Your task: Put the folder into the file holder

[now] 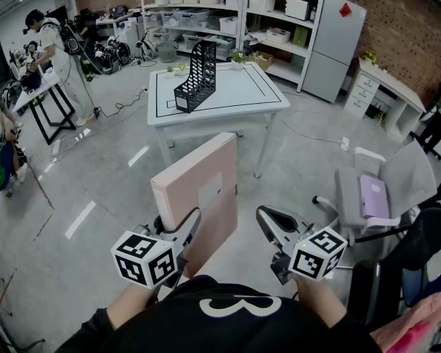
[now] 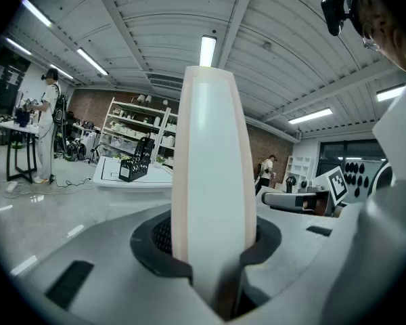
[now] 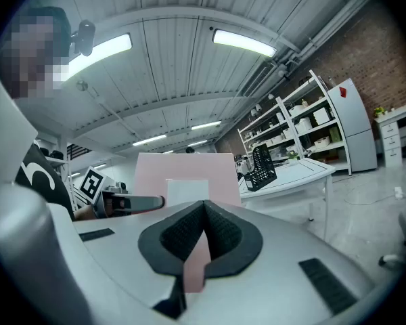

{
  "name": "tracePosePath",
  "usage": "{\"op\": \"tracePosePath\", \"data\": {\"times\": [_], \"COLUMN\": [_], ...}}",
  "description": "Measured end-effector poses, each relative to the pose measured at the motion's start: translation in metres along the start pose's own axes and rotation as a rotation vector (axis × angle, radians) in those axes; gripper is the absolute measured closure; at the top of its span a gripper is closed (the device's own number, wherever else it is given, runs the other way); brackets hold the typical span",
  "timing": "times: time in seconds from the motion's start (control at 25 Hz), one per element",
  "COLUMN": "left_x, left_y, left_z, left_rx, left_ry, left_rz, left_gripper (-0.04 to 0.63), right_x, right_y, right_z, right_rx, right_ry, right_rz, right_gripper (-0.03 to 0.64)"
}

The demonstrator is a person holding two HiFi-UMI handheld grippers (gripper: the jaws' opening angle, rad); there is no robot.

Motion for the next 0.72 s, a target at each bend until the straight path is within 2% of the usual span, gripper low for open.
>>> {"op": "tracePosePath", "data": {"times": [0.24,0.48,0.72], "left_x": [0.000,-0.005,-0.012], "left_y": [0.000,0.000,0.012], "left_z": [0.000,0.004,0.026], "left_rx": [-0.006,-0.004,-0.004], "left_ry": [-0.006,-0.025,-0.038], "left_rz": [0.000,-0.002,-0.011], "left_gripper": [0.468,0.468,0.468], "right_x": [0.005,0.009,0.011], "right_y": [-0.005,-0.012,-0.040], "right_z": [-0.008,-0.008,0.008], "right_rx": [0.041,0.042,0.062], "right_ry": [0.012,0.026,0.038], "right_rz": [-0.001,-0.008,0.010], "right_gripper": [0.614,0.614,0.614]}}
Point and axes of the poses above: the fingertips, and each gripper's own axes: z forward along the fingers, y to its left, x out of its underside, the point moved 2 cm from there along -z, backward along the fingers, and after that the axes turned 3 degrees about -z, right-handed, at the moved point
